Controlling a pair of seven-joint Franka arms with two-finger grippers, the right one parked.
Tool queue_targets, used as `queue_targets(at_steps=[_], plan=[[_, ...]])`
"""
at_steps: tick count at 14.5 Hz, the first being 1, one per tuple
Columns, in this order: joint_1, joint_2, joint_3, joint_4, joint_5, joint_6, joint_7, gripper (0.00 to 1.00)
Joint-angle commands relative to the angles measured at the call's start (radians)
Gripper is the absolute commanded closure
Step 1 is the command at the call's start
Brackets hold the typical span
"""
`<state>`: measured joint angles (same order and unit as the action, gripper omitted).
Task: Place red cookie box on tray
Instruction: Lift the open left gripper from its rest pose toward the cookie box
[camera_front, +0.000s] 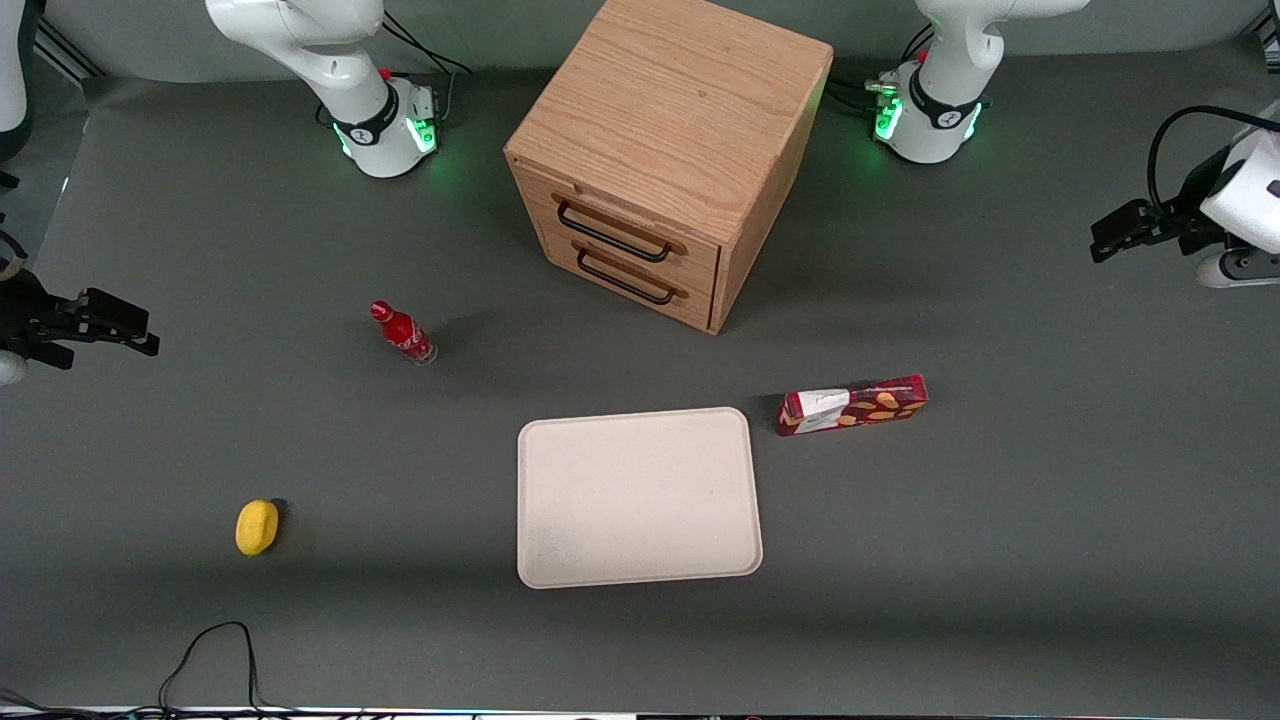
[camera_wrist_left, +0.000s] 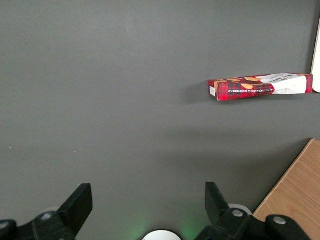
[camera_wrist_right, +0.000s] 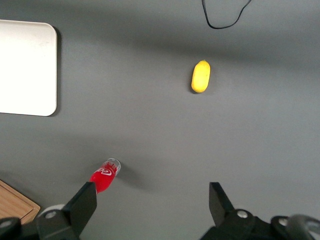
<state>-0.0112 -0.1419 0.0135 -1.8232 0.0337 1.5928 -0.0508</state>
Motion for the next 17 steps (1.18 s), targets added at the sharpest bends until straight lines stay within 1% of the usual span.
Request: queue_targets(at_steps=[1, 4, 8, 11, 14, 15, 17], plan=[[-0.027, 0.019, -0.006, 0.045, 0.018, -0.036, -0.017, 0.0], [-0.018, 0.03, -0.009, 0.05, 0.017, -0.039, -0.018, 0.0], [-0.033, 0.047, -0.021, 0.09, 0.018, -0.114, -0.02, 0.0], [-0.038, 0.056, -0.033, 0.116, 0.015, -0.119, -0.021, 0.0], [-0.041, 0.068, -0.092, 0.146, 0.015, -0.197, -0.029, 0.0], [-0.046, 0.067, -0.102, 0.147, 0.003, -0.22, -0.021, 0.0], [-0.091, 0.065, -0.159, 0.147, -0.002, -0.231, -0.027, 0.0]])
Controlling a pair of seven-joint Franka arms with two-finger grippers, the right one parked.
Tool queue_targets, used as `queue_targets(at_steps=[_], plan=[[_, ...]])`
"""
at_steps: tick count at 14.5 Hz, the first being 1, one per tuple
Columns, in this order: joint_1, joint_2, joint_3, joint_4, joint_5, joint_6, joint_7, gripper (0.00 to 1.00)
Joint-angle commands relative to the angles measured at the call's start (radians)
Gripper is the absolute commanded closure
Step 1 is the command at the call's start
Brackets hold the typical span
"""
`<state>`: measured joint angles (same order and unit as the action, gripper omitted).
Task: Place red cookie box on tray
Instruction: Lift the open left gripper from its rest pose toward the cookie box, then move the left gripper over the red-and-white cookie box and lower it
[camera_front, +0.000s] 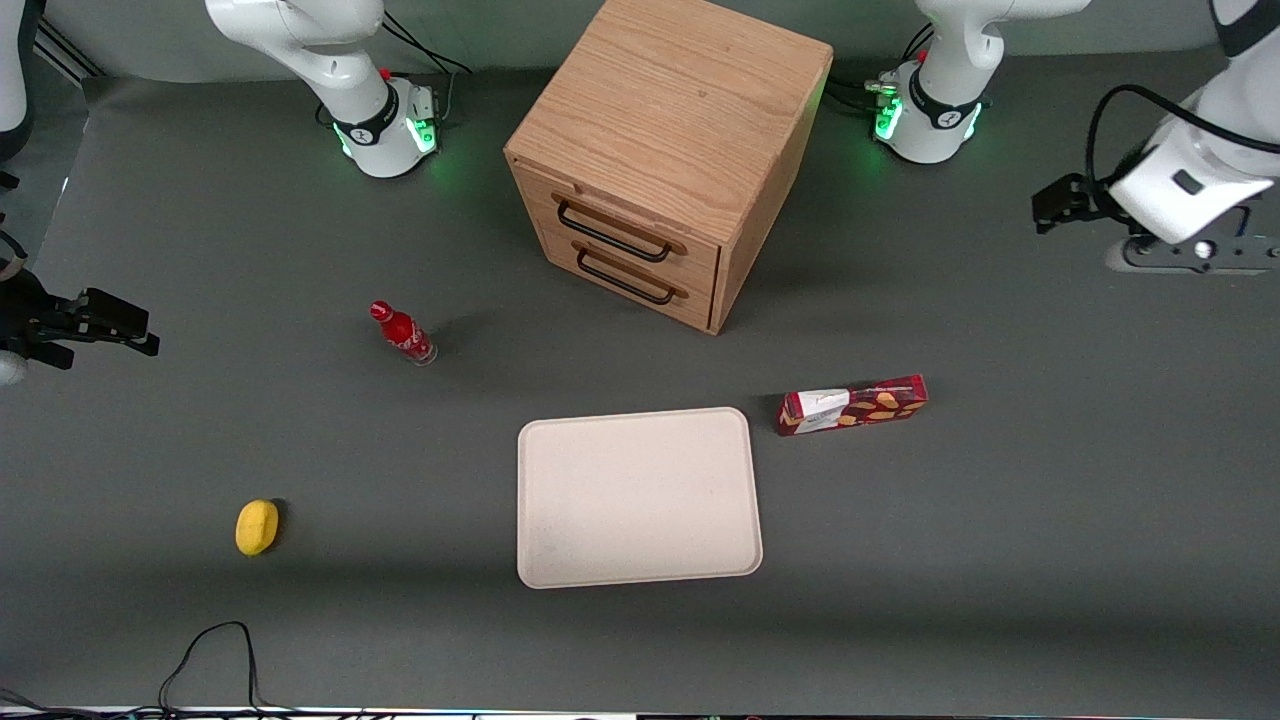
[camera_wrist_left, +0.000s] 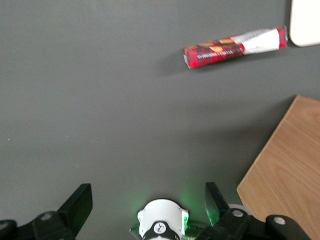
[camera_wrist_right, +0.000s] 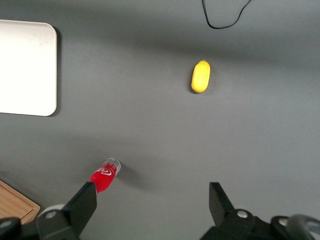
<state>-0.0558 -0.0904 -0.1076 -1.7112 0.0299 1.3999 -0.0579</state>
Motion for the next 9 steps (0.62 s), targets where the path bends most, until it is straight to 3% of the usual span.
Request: queue_targets(at_steps=[1, 4, 9], plan=[[-0.077, 0.012, -0.07, 0.033, 0.001, -0.029, -0.022, 0.0], [-0.145, 0.011, -0.153, 0.044, 0.002, 0.008, -0.001, 0.0], [-0.136, 0.003, -0.156, 0.044, -0.048, 0.043, 0.241, 0.0]])
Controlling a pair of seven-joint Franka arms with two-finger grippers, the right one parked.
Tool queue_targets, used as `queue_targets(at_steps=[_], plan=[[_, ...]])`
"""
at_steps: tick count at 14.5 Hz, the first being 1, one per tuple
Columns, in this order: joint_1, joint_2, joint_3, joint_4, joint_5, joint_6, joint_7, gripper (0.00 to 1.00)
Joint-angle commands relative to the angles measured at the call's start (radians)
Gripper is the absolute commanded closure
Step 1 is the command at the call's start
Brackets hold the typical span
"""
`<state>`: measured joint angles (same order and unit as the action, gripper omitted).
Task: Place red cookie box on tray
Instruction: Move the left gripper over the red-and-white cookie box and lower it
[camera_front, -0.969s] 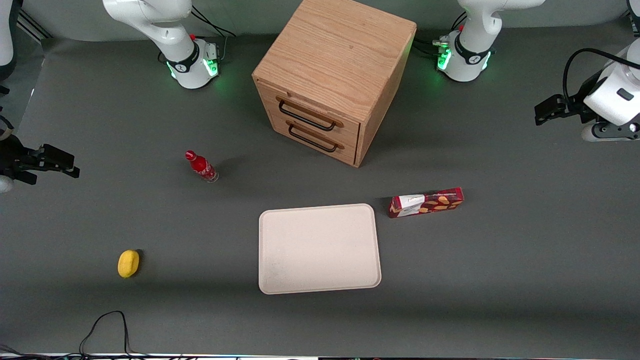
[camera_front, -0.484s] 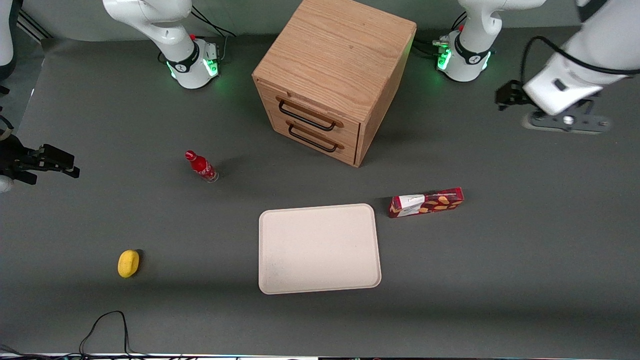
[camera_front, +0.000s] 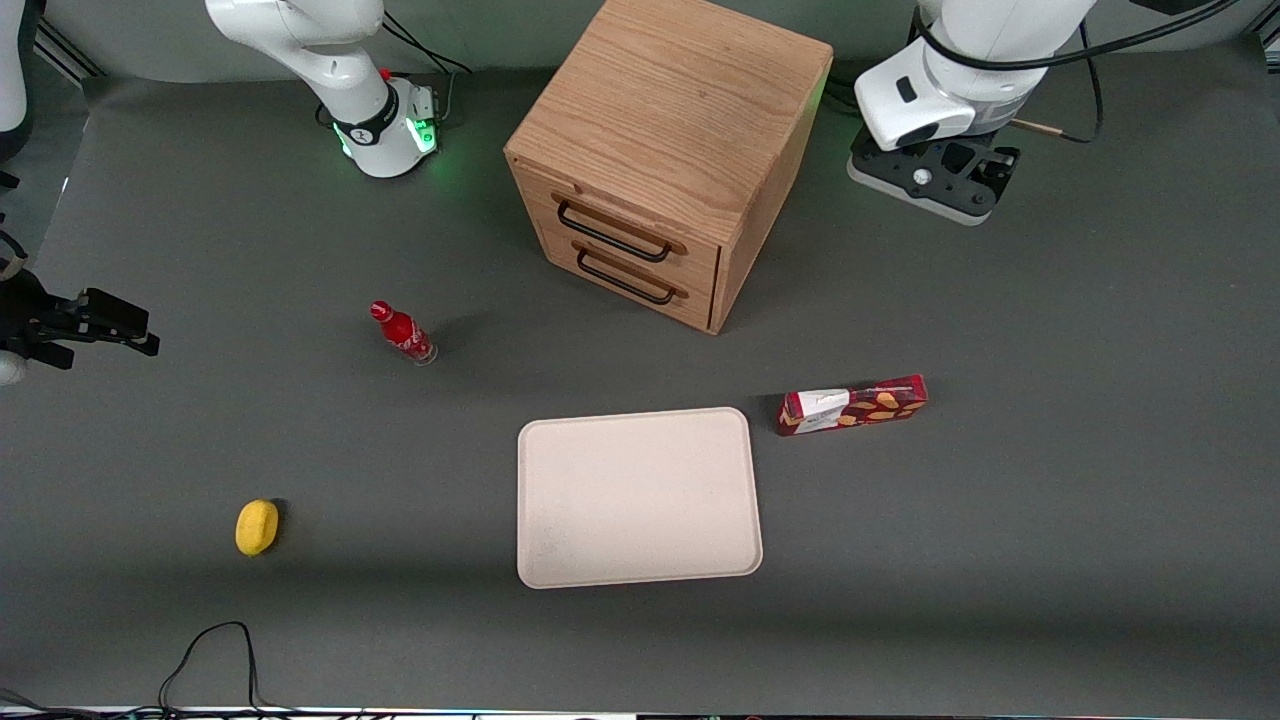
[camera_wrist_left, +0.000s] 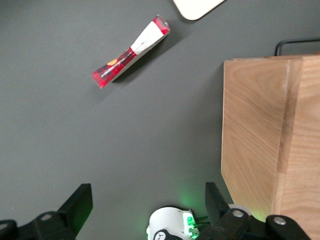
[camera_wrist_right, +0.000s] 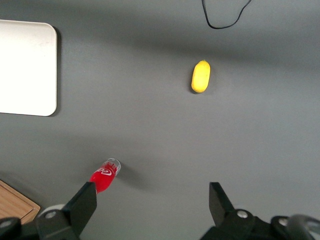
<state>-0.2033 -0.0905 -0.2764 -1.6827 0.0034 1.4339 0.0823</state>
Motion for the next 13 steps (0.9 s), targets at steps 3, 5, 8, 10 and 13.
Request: queue_targets(at_steps=[3, 5, 8, 10, 13], plan=[[0.019, 0.014, 0.022, -0.052, -0.025, 0.117, 0.295, 0.01], [0.042, 0.017, 0.042, -0.153, -0.025, 0.253, 0.457, 0.01], [0.045, 0.047, 0.101, -0.3, -0.026, 0.465, 0.71, 0.01], [0.045, 0.087, 0.109, -0.359, -0.026, 0.578, 0.798, 0.02], [0.042, 0.153, 0.108, -0.46, -0.025, 0.79, 0.826, 0.03]])
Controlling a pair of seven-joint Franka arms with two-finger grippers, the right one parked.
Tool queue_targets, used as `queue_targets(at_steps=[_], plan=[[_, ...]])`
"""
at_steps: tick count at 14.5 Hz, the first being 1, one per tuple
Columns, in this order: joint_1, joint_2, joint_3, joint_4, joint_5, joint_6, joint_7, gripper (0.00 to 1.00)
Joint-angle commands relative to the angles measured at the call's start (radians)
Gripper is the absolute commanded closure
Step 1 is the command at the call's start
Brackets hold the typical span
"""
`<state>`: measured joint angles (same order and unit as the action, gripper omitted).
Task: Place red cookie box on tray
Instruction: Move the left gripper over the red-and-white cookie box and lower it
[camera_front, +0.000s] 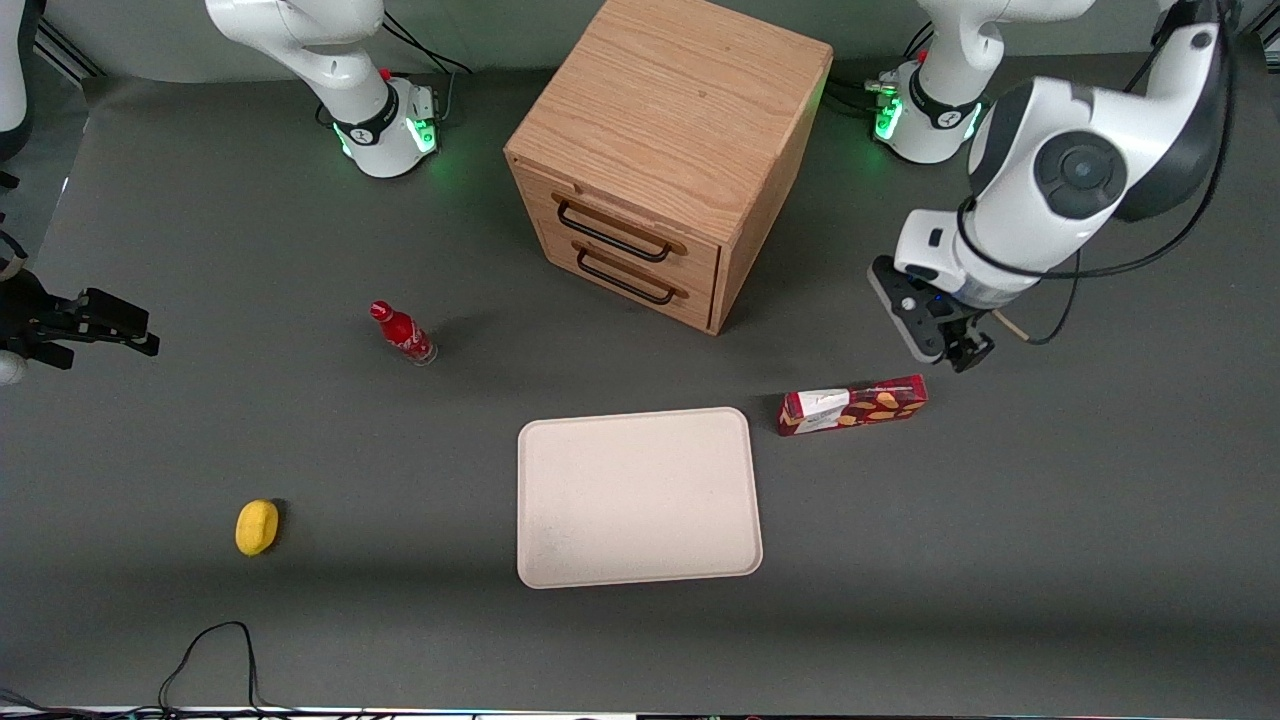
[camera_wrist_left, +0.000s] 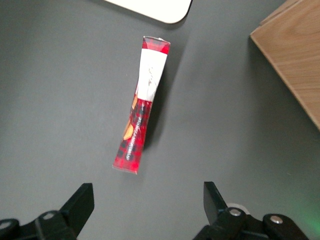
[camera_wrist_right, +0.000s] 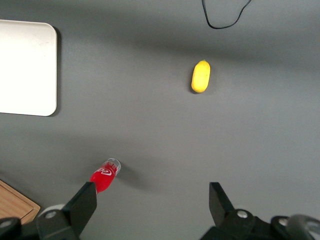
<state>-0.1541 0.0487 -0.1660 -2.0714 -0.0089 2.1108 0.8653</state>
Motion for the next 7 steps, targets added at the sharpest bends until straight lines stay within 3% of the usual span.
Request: queue_targets(at_steps=[1, 4, 7], plan=[[-0.015, 0.035, -0.003, -0.099, -0.013, 0.173, 0.049, 0.06], [-0.031, 0.111, -0.012, -0.13, -0.003, 0.289, 0.06, 0.08], [-0.035, 0.18, -0.012, -0.14, 0.003, 0.404, 0.086, 0.03]])
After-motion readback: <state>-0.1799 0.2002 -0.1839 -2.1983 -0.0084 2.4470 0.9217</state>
